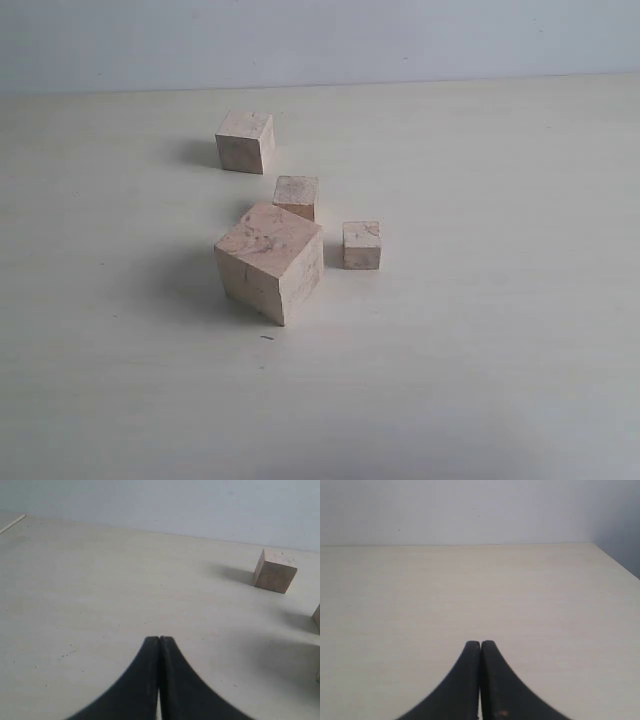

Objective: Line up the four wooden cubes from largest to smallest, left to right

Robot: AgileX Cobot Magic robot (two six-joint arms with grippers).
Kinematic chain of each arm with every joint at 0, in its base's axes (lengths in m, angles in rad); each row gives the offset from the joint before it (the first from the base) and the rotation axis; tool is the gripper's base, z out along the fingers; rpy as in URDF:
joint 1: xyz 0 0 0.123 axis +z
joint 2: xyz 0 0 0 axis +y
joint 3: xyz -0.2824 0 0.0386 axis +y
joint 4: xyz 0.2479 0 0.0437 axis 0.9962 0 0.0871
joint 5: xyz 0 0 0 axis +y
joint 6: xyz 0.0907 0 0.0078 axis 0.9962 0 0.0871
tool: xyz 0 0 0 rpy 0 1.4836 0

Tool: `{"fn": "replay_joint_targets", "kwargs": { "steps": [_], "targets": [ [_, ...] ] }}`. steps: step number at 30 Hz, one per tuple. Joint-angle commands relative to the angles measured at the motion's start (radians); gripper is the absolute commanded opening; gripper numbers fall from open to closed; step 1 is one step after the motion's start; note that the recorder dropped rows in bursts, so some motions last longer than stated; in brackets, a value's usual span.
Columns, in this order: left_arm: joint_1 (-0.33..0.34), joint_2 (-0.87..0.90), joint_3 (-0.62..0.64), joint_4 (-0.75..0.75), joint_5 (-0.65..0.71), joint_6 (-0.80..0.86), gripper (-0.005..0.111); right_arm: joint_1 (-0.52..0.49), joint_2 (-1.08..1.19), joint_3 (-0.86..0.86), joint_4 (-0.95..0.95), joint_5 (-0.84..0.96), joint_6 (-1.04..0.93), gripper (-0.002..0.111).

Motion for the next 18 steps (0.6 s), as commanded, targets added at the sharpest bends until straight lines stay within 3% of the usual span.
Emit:
{"fn": "replay_joint_targets", "kwargs": {
  "steps": [1,4,9,14,18],
  "targets": [
    [-0.006,-0.006,0.004,-0.01,-0.011,-0.001,0.0,0.001,-0.006,0.004,0.0,-0.014,0.0,0.0],
    [-0.006,-0.006,0.004,-0.01,-0.011,-0.001,0.0,0.001,-0.006,0.004,-0.008,-0.051,0.0,0.0],
    [-0.006,-0.006,0.004,-0.01,-0.011,-0.001,0.0,0.001,-0.006,0.004,0.045,-0.346,0.0,0.0],
    [-0.006,-0.006,0.004,-0.01,-0.011,-0.001,0.0,0.001,-0.006,0.004,0.045,-0.402,0.0,0.0],
    [-0.006,-0.006,0.004,-0.01,-0.011,-0.001,0.0,0.001,-0.006,0.004,0.069,-0.545,0.026,0.0]
  ]
}}
